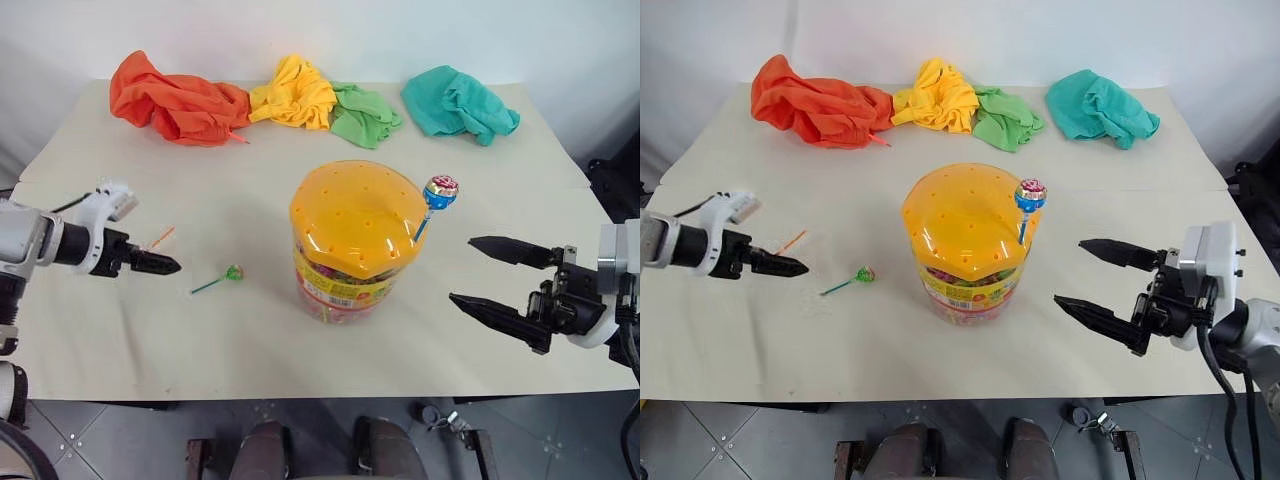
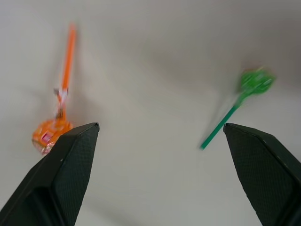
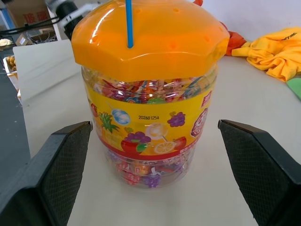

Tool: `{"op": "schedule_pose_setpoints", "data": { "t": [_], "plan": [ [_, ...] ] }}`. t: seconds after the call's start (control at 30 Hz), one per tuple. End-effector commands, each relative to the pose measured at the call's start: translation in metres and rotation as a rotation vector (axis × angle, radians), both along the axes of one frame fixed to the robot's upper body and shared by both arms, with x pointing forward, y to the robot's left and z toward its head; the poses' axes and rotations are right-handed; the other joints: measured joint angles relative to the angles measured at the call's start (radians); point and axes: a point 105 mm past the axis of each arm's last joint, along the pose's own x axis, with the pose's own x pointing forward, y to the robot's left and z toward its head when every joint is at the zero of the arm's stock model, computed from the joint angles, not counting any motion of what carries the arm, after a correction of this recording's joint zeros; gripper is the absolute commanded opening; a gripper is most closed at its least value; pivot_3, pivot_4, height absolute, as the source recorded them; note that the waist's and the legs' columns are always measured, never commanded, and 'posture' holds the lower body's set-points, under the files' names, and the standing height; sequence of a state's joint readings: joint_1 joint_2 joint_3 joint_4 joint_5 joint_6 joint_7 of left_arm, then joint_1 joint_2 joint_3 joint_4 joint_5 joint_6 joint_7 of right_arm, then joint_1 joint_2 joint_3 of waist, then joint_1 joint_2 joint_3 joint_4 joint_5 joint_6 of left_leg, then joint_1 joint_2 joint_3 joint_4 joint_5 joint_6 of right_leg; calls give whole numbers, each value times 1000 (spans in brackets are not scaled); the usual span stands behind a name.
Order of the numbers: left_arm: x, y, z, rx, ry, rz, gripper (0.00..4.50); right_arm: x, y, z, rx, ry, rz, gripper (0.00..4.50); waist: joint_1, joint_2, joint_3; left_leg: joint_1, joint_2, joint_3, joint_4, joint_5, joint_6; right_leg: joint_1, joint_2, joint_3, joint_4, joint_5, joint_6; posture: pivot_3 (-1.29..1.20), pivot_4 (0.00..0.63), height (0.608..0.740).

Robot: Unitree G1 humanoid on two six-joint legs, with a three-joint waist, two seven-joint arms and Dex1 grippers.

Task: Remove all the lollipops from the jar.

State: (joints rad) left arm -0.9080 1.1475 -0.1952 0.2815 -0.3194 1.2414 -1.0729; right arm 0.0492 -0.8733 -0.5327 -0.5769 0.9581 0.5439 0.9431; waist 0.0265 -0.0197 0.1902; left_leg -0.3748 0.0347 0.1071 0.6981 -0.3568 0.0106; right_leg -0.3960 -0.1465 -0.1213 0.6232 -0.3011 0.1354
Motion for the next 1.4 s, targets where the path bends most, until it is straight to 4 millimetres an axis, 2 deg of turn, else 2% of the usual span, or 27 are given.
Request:
{"op": "schedule_pose_setpoints", "data": {
  "t": [0.03, 0.17, 0.27, 0.37, 0.47, 0.6, 0.8, 1.0, 1.17, 1.2, 1.3, 1.4],
  "plan": [
    [-4, -13, 48, -35, -155, -99, 4476, -1, -9, 14, -26, -74, -29, 4500, 0, 0, 0, 0, 0, 0, 0, 0, 0, 0, 0, 0, 0, 0, 0, 0, 150, 740],
    [-6, -33, 81, -74, -270, -219, 4476, 2, -16, 20, -42, -97, -55, 4500, 0, 0, 0, 0, 0, 0, 0, 0, 0, 0, 0, 0, 0, 0, 0, 0, 150, 740],
    [-10, -59, 101, -154, -407, -387, 4476, 4, -21, 25, -46, -121, -81, 4500, -1, 0, 0, 0, 0, 0, 0, 0, 0, 0, 0, 0, 0, 0, 0, 0, 150, 740],
    [-22, -90, 104, -309, -556, -669, 4476, 10, -16, 40, -14, -136, -110, 4500, -2, 1, -1, 0, 0, 0, 1, 0, 0, 0, 0, 1, 1, 0, 0, 0, 150, 740],
    [-28, -100, 107, -426, -682, -829, 4476, 11, -7, 49, -2, -139, -101, 4500, -2, 1, 0, 1, 0, 1, 2, 0, 0, 0, -1, 1, 3, 0, 0, 0, 150, 740],
    [-34, -106, 102, -489, -741, -983, 4476, 12, 11, 57, 8, -135, -44, 4500, -4, 1, 0, 0, 0, 1, 2, 0, 0, 0, 0, 0, 2, 0, 0, 0, 150, 740],
    [-46, -112, 84, -528, -710, -1161, 4476, 15, 38, 53, -56, -110, 67, 4500, -4, 1, 0, 0, 0, 1, 2, 0, 0, -1, 0, 1, 2, 0, 0, 0, 150, 740],
    [-55, -104, 74, -525, -691, -1174, 4476, 7, 58, 60, -41, -119, 201, 4500, -4, 1, 0, 0, 0, 0, 2, 0, 0, -1, -1, 0, 2, 0, 0, 0, 150, 740],
    [-58, -103, 71, -522, -703, -1156, 4476, 10, 67, 63, -75, -124, 264, 4500, -4, 1, 0, 0, 0, 0, 2, 0, 0, -1, -1, 0, 2, 0, 0, 0, 150, 740],
    [-58, -102, 70, -517, -704, -1145, 4500, 9, 68, 63, -97, -123, 283, 4120, -4, 1, 0, 0, 0, 0, 2, 0, 0, -1, -1, 0, 2, 0, 0, 0, 150, 740],
    [-60, -103, 68, -518, -713, -1139, 4500, 10, 69, 70, -73, -141, 295, 3360, -4, 1, 0, 0, 0, 0, 2, 0, 0, -1, -1, 0, 2, 0, 0, 0, 150, 740],
    [-62, -105, 68, -530, -721, -1144, 4500, 10, 69, 70, -92, -137, 306, 2296, -4, 1, 0, -1, 0, 0, 2, 0, 0, -1, -1, 0, 2, 0, 0, 0, 150, 740]
  ]
}}
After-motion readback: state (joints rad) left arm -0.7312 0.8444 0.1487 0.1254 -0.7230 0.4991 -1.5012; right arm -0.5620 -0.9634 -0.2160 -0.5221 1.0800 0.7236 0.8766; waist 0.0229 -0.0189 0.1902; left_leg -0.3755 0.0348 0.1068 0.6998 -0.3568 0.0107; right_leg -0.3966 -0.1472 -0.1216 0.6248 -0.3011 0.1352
